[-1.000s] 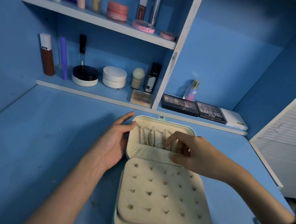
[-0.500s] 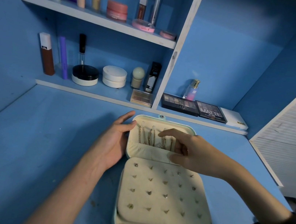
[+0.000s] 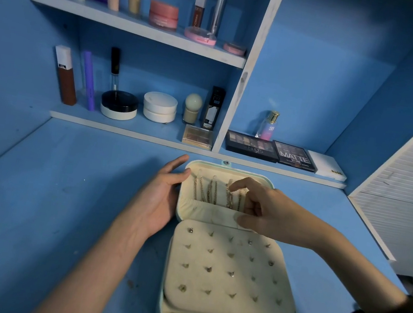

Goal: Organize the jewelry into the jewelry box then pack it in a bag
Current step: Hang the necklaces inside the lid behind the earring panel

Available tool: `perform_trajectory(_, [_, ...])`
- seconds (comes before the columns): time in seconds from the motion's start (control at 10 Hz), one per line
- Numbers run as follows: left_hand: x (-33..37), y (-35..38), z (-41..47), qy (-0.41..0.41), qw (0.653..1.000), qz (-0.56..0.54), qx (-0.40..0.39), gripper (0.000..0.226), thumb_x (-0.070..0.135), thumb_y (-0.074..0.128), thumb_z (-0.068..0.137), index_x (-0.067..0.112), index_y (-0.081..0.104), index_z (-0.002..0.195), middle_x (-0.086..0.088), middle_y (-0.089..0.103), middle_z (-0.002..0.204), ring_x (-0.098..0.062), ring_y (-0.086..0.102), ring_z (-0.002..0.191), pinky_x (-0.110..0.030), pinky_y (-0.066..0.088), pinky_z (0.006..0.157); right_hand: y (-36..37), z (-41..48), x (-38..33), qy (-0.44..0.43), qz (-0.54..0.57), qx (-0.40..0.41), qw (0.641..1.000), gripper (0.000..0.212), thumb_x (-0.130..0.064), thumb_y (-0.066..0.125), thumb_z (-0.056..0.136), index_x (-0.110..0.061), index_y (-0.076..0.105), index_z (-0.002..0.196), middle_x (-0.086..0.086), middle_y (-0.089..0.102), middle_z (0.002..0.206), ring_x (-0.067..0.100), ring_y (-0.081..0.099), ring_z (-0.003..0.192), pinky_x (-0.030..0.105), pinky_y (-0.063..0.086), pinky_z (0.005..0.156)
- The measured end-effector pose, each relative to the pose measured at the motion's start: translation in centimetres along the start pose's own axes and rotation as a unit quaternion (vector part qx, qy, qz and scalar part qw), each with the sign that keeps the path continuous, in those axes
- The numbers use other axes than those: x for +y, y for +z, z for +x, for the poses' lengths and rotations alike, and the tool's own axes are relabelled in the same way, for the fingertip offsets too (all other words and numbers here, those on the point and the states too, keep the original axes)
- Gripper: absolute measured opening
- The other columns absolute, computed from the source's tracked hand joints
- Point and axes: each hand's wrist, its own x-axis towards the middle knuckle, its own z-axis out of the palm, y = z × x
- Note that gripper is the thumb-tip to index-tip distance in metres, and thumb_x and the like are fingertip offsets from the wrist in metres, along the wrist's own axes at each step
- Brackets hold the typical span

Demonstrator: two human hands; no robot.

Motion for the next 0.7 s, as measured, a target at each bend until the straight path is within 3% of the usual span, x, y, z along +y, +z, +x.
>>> perform_trajectory(0.1, [-0.03, -0.02, -0.01, -0.002, 1.000, 0.001, -0.001, 0.043, 0.004, 0.046, 0.094, 0.020, 0.049, 0.134, -0.006, 0.067, 0.094, -0.020, 0.061, 0.085, -0.034, 0.049, 0.068, -0.06, 0.16, -0.14, 0.004, -0.004, -0.002, 1.000, 0.038, -0.020, 0.058, 0.087, -0.029, 0.046, 0.122, -0.007, 0.046, 0.072, 0.006, 0.042, 0.062, 0.015, 0.036, 0.057])
perform_trajectory(0.4, [-0.06, -0.07, 0.12, -0.004, 1.000, -0.004, 0.001, 0.043, 0.003, 0.046, 0.094, 0.020, 0.050, 0.133, -0.007, 0.068, 0.094, -0.020, 0.062, 0.085, -0.034, 0.049, 0.067, -0.31, -0.03, -0.62, -0.014, -0.041, -0.018, 0.999, 0.012, -0.019, 0.055, 0.087, -0.025, 0.063, 0.095, -0.008, 0.053, 0.075, 0.002, 0.045, 0.064, 0.010, 0.036, 0.058])
perform_trajectory(0.6, [-0.08, -0.11, 0.16, -0.003, 1.000, -0.003, 0.003, 0.043, 0.003, 0.047, 0.093, 0.021, 0.050, 0.133, -0.006, 0.067, 0.094, -0.020, 0.060, 0.085, -0.034, 0.049, 0.068, -0.11, 0.11, -0.31, 0.005, -0.010, -0.012, 1.000, 0.027, -0.022, 0.057, 0.088, -0.029, 0.052, 0.113, -0.009, 0.046, 0.073, 0.005, 0.042, 0.063, 0.015, 0.036, 0.057])
perform_trajectory(0.7, [-0.06, -0.08, 0.13, -0.007, 1.000, -0.002, 0.001, 0.043, 0.004, 0.046, 0.094, 0.021, 0.050, 0.133, -0.007, 0.067, 0.095, -0.020, 0.061, 0.085, -0.035, 0.049, 0.068, -0.16, 0.05, -0.43, -0.011, -0.022, -0.013, 1.000, 0.020, -0.019, 0.056, 0.087, -0.026, 0.063, 0.105, -0.007, 0.051, 0.074, 0.004, 0.045, 0.064, 0.012, 0.037, 0.057])
